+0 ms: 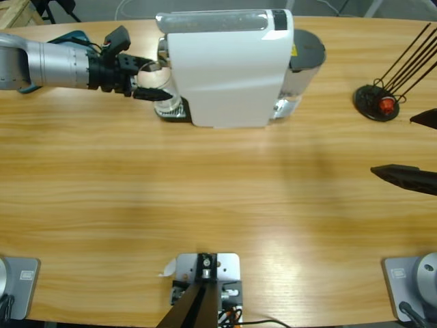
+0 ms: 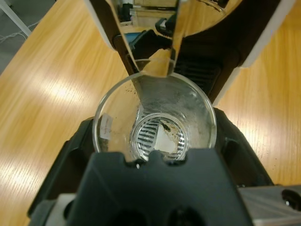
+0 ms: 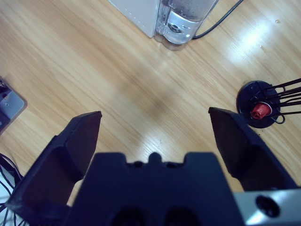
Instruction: Pour coffee
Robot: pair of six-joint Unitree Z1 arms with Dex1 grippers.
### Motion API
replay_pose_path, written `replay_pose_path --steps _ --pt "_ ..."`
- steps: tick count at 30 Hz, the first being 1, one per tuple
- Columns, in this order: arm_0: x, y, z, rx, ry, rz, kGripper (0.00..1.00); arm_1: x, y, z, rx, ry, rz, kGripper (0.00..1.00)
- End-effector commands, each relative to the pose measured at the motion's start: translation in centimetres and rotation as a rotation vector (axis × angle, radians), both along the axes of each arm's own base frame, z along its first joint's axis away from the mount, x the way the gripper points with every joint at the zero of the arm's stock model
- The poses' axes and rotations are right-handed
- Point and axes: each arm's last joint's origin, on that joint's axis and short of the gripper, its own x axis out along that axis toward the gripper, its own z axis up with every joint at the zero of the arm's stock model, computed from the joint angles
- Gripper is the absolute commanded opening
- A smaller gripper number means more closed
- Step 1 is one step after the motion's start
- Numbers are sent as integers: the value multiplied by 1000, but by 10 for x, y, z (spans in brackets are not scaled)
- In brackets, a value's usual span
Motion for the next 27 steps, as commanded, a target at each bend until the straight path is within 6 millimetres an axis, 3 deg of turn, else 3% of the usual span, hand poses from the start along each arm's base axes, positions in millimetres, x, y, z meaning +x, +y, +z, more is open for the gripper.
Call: replay_pose_path --steps 1,19,20,21,22,27 --pt "9 -12 -15 58 65 -17 0 -1 -3 -4 -7 2 -1 1000" --pt "8 -17 -15 95 67 -26 0 0 -3 -4 -11 -2 -9 1000" --pt "8 -17 -16 98 65 -23 61 0 -3 -4 -11 -2 -9 1000" --pt "8 -18 -16 100 64 -23 649 0 -3 -4 -11 -2 -10 1000" --pt "8 -18 -16 100 64 -22 932 0 -3 -4 -10 -2 -10 1000" --pt "7 -17 -15 94 65 -28 968 0 -3 -4 -10 -2 -10 1000"
